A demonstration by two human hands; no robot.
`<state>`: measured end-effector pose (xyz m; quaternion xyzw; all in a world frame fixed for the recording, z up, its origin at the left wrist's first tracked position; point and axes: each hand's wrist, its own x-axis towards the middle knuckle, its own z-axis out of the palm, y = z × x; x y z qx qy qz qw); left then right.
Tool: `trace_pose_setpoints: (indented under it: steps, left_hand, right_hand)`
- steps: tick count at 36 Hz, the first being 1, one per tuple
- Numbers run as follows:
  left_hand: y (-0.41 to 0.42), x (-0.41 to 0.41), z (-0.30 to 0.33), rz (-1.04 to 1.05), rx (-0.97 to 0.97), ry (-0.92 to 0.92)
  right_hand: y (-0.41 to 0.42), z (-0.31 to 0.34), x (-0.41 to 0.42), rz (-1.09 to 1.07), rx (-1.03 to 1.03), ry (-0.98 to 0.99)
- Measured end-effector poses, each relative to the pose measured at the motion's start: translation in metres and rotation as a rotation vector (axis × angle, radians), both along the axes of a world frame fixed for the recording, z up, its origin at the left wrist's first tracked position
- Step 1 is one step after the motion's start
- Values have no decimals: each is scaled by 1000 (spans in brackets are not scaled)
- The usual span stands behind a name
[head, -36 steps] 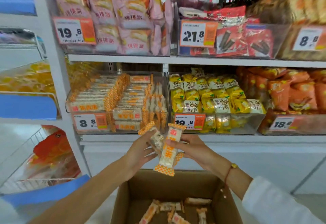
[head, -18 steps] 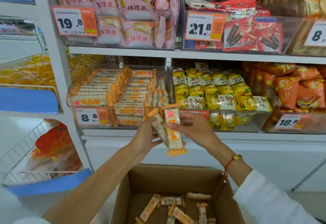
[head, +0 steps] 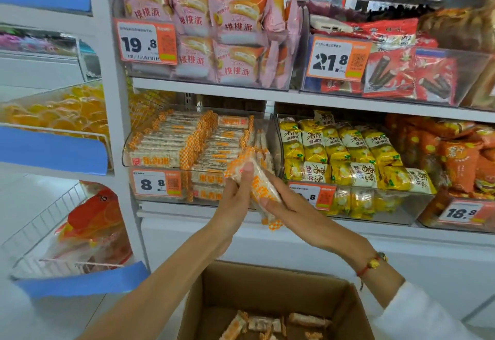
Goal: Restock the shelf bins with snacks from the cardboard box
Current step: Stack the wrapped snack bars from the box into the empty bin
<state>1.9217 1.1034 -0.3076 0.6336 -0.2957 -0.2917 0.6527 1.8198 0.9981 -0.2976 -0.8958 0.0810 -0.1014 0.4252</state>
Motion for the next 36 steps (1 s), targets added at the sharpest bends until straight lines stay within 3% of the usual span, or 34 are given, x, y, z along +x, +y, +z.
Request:
trace_pose_setpoints:
  steps: [3,7,12,16,18,21,25,32,36]
  left_hand:
    - [1,9,9,60,-16,-29]
    - [2,28,21,120,-30,-91]
    - [3,84,19,370,-17,-396]
    - [13,128,12,718,174,-799]
    - [15,150,6,713,335,-960]
    - [10,171,-3,593,562,-1045]
    - [5,177,-5,601,580,-1096]
    - [4,182,-11,659,544,-1172]
    - [6,185,-13,654,524,-1190]
  right_hand:
    - [0,18,13,28,139,-59]
    - [-5,36,39,32,164,-62]
    - [-13,45,81,-30,149,-30]
    - [-23,47,118,-180,-91,28]
    - [-34,45,134,-234,-269,41]
    - [-52,46,159,-317,-487,56]
    - [-83,48,197,-372,-843,131]
    - [-119,36,257,-228,-701,289]
    - [-122,27,272,-317,-837,271]
